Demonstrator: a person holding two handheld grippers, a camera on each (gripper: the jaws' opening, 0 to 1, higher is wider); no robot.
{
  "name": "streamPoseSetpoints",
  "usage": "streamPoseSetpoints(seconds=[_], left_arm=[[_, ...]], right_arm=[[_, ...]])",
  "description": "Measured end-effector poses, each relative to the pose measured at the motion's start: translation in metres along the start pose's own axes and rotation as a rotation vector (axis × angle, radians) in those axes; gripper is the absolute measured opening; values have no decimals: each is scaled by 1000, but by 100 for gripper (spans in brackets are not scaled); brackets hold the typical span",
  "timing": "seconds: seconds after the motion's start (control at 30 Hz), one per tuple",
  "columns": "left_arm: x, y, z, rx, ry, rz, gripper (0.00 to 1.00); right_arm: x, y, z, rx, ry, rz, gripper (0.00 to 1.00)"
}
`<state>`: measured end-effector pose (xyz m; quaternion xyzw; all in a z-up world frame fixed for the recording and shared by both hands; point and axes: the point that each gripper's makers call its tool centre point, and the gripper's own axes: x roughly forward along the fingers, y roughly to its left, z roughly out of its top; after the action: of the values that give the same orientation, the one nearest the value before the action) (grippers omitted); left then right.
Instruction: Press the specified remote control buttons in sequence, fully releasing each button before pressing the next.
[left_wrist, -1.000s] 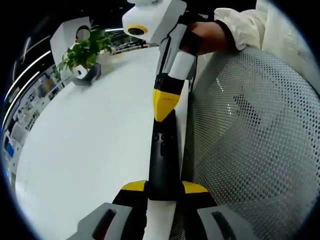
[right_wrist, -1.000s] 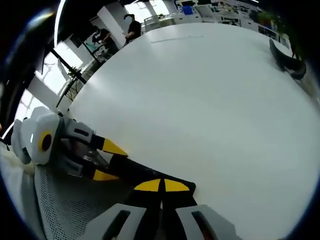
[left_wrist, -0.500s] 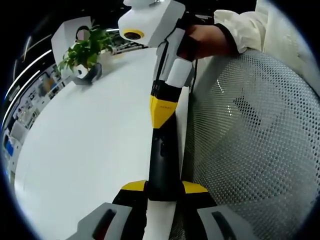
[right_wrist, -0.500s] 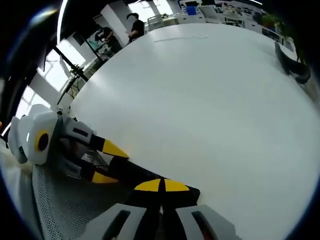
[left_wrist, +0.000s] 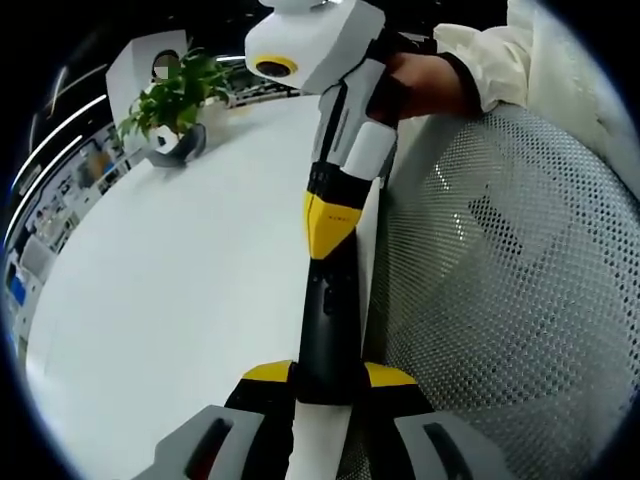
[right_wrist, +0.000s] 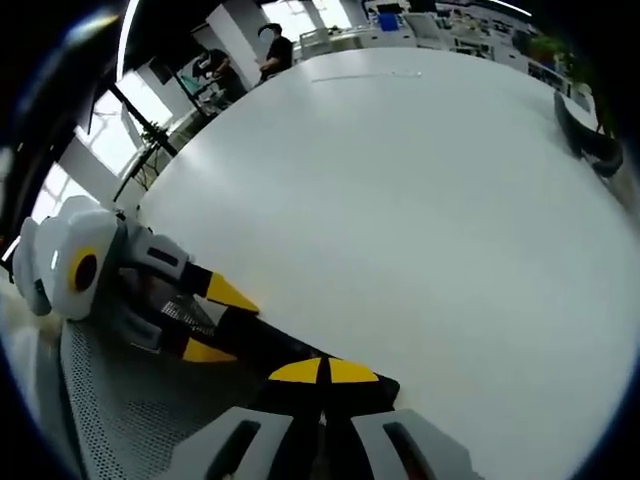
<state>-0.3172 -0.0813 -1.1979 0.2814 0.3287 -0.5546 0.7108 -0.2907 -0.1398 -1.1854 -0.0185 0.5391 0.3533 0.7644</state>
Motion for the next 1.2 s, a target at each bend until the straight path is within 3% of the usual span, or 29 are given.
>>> streamPoseSetpoints(seconds=[0.43,0.8,1.2], left_arm=[[1,-1,1,1,0,-2,24],[1,-1,1,3,1,-2,24],[1,-2,1,5,0,-2,24]], right_arm=[[-1,0,-2,18,-1,2,0],[1,1,-3,-66,-3,-22,0],[-1,1,-2,1,0,-8,0]])
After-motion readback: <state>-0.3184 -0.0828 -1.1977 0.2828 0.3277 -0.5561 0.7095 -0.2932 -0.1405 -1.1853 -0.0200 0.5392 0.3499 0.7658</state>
